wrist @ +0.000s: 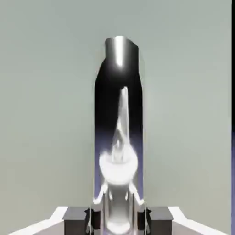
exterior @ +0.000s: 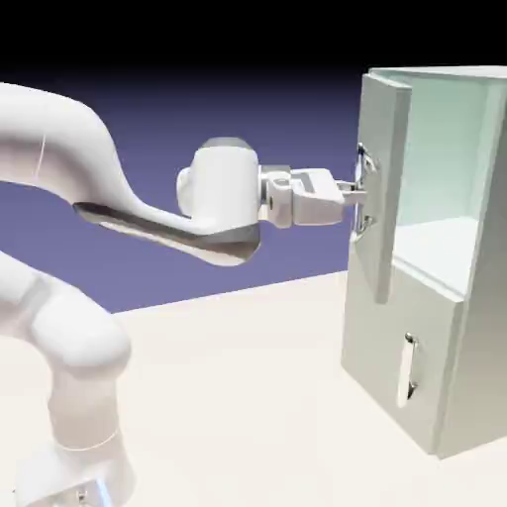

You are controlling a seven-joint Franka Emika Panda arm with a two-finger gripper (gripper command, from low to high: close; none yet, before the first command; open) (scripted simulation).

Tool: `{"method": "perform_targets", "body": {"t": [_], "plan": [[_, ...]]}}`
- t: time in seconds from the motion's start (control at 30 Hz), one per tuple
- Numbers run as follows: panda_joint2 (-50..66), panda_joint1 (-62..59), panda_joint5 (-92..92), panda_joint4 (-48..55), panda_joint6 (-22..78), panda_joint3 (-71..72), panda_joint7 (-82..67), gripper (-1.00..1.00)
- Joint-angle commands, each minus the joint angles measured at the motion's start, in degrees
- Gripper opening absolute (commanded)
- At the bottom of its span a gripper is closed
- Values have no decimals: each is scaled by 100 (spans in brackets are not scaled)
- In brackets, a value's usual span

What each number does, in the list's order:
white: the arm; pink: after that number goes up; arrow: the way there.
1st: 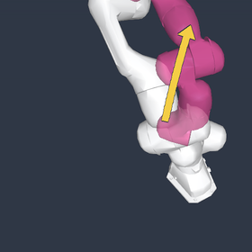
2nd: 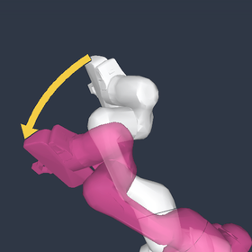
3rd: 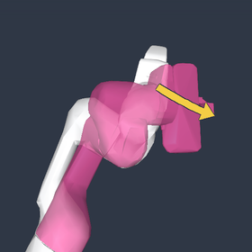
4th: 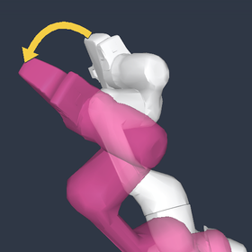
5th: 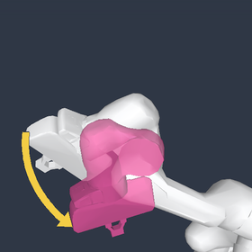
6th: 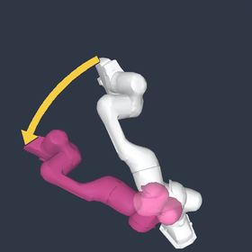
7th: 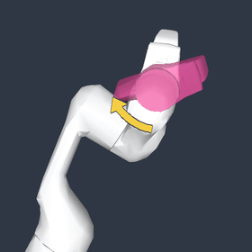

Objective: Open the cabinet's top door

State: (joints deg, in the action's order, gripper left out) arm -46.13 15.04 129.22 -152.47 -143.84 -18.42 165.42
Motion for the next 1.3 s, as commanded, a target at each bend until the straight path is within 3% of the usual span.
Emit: {"method": "perform_targets", "body": {"t": [0.0,0.5,0.9,1.27], "plan": [[-78,-46,-260,-98,162,159,-122,-100],[-545,-2814,-2268,-394,-462,3059,-21,-100],[-1004,-2428,-5255,-515,1677,4673,-1319,-100],[-274,-2920,-7287,775,4416,6777,-1551,-100]]}}
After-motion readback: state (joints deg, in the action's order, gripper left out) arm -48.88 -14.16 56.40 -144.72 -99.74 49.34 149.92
